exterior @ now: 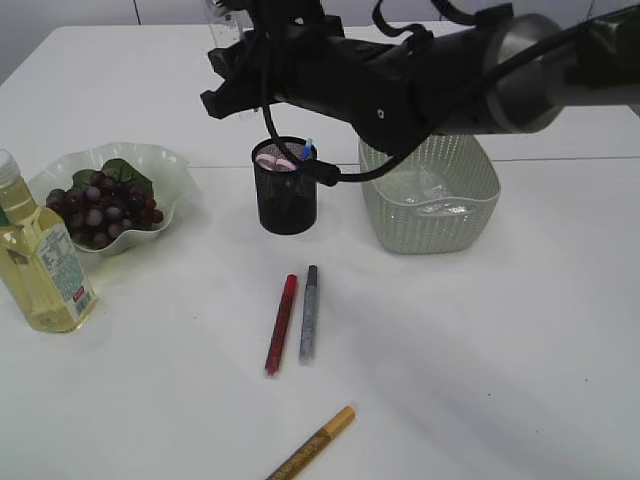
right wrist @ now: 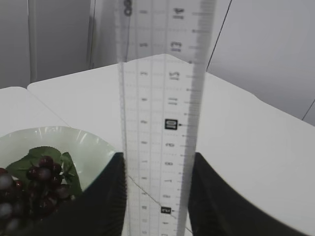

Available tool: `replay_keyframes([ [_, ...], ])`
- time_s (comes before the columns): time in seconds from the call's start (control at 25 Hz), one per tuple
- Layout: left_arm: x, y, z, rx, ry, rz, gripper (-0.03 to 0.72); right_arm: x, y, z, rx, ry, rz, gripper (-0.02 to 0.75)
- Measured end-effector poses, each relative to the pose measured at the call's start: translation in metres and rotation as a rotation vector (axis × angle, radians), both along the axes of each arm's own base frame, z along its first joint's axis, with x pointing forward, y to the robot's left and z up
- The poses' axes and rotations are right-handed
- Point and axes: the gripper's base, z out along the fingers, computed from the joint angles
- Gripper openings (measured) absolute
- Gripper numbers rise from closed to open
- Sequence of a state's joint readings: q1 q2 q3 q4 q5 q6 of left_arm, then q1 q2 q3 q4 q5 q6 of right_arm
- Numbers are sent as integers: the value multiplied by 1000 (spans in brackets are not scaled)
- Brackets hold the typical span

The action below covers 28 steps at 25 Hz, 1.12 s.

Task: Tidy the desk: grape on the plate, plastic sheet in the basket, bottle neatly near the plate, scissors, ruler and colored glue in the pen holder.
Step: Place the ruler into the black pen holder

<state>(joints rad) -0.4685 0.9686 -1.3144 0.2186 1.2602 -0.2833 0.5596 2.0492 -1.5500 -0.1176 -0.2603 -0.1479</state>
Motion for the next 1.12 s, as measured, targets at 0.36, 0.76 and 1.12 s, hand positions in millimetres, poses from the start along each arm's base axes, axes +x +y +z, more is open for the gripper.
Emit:
replay_keyframes([
  [0.36,1,1,0,15,-7,8,312,24,-17,-30,98,39,-94,255],
  [0.76,2,1,-1,18,-2,8,308,35,-14,-64,125,98,-131,255],
  [1.12,2,1,-1,18,-2,8,307,42,-25,-63,151,88,-164,256],
])
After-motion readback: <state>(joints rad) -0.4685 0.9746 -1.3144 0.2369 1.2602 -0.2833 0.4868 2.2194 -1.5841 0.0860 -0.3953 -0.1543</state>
